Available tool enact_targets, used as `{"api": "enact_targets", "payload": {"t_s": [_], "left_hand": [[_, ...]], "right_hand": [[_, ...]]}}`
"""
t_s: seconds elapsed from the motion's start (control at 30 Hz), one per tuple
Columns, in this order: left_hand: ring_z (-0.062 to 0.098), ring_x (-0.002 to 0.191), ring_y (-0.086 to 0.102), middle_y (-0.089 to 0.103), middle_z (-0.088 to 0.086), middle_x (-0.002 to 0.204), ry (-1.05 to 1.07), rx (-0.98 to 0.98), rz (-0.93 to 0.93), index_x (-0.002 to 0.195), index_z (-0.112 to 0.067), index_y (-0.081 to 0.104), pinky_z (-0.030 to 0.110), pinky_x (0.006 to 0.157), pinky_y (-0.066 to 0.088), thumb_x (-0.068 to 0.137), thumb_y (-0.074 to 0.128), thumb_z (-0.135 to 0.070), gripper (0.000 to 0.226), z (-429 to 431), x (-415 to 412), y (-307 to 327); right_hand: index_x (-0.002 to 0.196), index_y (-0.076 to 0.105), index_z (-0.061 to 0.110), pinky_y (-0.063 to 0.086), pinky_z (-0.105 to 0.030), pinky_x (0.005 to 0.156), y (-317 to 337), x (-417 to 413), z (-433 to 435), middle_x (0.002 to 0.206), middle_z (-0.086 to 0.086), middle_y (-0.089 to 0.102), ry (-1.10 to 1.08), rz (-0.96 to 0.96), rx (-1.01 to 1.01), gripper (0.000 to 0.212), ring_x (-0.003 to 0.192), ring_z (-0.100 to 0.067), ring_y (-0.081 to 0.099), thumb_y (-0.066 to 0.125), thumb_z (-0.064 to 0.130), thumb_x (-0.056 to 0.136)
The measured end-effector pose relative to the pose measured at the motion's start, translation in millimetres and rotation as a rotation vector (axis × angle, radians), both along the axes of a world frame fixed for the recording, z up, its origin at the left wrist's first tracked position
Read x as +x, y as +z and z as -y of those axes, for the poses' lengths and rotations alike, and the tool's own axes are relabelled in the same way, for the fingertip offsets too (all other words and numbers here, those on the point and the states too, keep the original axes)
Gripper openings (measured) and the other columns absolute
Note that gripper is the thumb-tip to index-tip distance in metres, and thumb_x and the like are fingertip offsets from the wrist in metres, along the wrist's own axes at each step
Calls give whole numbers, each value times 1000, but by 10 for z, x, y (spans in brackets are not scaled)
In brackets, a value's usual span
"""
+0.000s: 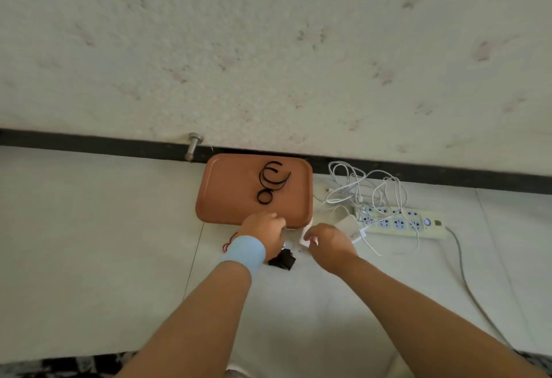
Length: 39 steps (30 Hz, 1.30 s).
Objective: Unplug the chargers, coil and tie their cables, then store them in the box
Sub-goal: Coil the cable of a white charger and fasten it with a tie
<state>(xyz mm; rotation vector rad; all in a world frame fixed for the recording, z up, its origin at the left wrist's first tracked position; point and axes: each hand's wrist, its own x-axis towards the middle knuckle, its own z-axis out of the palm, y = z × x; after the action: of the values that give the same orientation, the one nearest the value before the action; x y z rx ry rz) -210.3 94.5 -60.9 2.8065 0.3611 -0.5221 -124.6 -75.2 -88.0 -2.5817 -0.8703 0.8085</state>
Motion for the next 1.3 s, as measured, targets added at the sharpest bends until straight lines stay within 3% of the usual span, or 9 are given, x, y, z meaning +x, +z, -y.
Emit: {"api": "enact_targets", "payload": {"t_s": [0.2,0.3,0.37,0.53,0.77,0.9,1.0,1.13,1.3], "left_hand": [[24,117,46,55,2,124,-141,-30,21,125,-21,58,35,94,40,93,47,-26,34,445,456,56],[26,125,38,47,4,135,-244,91,-77,129,-16,55,37,106,34,92,52,-33,40,584,589,-46],[28,129,32,43,5,138,-299,170,-100,126,-15,57,37,111,27,90,55,-36,42,615,604,-137],[29,143,15,30,9,150,-320,168,-48,134,-10,49,37,119,14,86,58,-28,52,569,630,-248],[23,138,24,35,2,149,-239,-43,-31,144,-19,34,35,114,28,78,68,-31,75,543,685,-130],[24,131,41,44,-1,144,-109,-208,-42,147,-27,31,38,104,41,81,71,-29,77,642,715,176],[24,118,54,51,0,136,75,-376,13,143,-32,40,36,95,47,87,65,-21,62,721,796,536],[24,100,64,67,-1,113,120,-310,58,123,-34,62,36,90,53,87,57,-21,39,676,878,1117],[23,89,66,72,0,97,149,-269,104,100,-26,73,27,74,49,76,72,-25,23,665,911,1850]], "right_hand": [[148,40,29,49,-39,99,-12,228,453,150,-4,34,339,193,-349,59,128,-28,49,55,11,95],[158,14,36,50,-41,94,-161,258,569,168,0,1,355,142,-376,83,131,-33,51,54,2,94],[160,10,37,50,-41,90,-256,265,580,170,1,-5,380,138,-375,86,125,-34,57,54,2,94],[154,24,21,46,-40,70,-347,244,472,150,-3,38,396,244,-320,74,101,-36,67,56,-1,91],[123,62,20,52,-34,82,-168,370,455,115,-4,68,37,-35,34,35,103,-28,65,60,23,88],[119,64,24,45,-21,67,272,497,391,97,2,67,-190,-151,212,36,87,-19,62,62,19,83],[120,63,23,50,-27,75,640,570,327,98,3,65,-269,-167,258,40,90,-18,62,64,17,80],[104,64,22,48,-28,72,1237,573,277,89,6,63,-227,-203,284,23,86,-18,61,65,26,81],[98,65,15,43,-25,67,1957,583,314,89,0,63,-220,-160,267,16,81,-18,58,62,30,92]]}}
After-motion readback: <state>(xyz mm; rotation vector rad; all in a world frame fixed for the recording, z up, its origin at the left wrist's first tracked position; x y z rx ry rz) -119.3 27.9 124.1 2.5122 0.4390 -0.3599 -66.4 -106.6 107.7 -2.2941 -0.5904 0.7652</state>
